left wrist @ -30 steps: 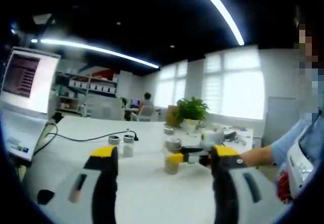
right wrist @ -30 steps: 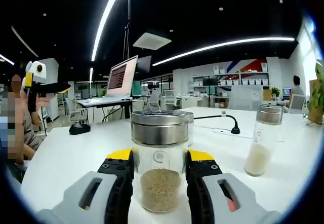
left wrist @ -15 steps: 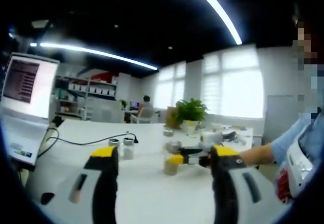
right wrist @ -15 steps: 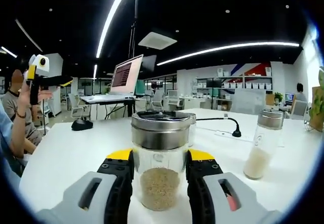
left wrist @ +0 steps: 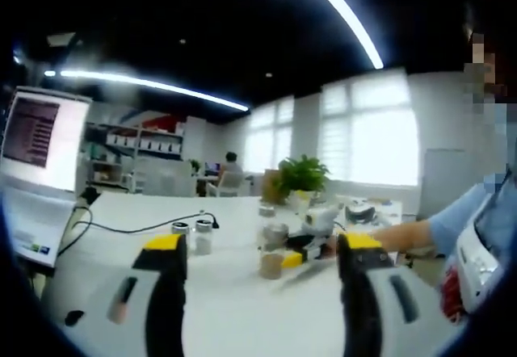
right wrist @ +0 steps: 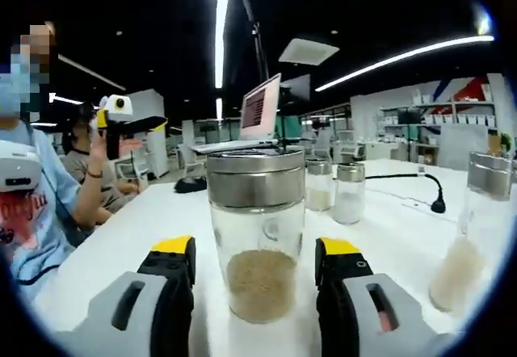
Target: Rotate the seasoning bottle until the label or dispensing opening points toward the visible target arrow and the bottle remains upright within the marked orientation range
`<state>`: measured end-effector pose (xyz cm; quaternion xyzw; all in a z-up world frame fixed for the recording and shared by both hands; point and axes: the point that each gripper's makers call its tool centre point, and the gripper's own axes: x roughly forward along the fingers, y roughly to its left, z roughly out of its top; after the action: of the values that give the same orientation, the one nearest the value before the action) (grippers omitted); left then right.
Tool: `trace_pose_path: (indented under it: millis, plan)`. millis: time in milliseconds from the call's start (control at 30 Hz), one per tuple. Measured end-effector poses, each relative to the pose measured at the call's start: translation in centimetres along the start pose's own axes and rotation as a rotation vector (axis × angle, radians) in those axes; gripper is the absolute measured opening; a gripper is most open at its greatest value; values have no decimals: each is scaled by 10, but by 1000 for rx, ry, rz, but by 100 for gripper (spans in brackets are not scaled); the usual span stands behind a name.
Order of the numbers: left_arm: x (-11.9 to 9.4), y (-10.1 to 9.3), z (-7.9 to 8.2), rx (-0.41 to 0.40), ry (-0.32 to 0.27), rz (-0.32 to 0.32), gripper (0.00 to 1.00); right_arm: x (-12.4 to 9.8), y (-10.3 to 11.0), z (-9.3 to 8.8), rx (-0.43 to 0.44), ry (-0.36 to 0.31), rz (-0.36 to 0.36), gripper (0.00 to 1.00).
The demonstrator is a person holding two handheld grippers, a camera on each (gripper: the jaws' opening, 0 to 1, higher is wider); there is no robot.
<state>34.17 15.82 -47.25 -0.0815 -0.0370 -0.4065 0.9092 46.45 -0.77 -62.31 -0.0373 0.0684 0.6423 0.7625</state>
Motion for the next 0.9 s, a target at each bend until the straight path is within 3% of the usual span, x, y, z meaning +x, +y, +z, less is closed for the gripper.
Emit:
trace_pose_path:
  millis: [133,233,300,367,400,567,900]
  plan:
    - [0,-3,2,-10,-9,-23,86,-2,0,8,67,-54,109,53]
    - [3,-6,-3,-2,13,-27,86,-2,-8,9,30,-73,123,49]
    - [6,-10,-7,1,27,-37,86,-2,1,14,-11,-106,209,45]
    - [8,-13,-11,-5,38,-52,86,-3,2,13,-54,-106,223,43]
    - [9,-14,-12,-11,42,-61,86,-2,0,14,-44,-108,222,39]
    - [11,-16,-14,-23,47,-73,86,-2,-6,16,-25,-132,220,39]
    - [13,-14,-19,-36,61,-59,85,-5,-2,18,-48,-116,128,39]
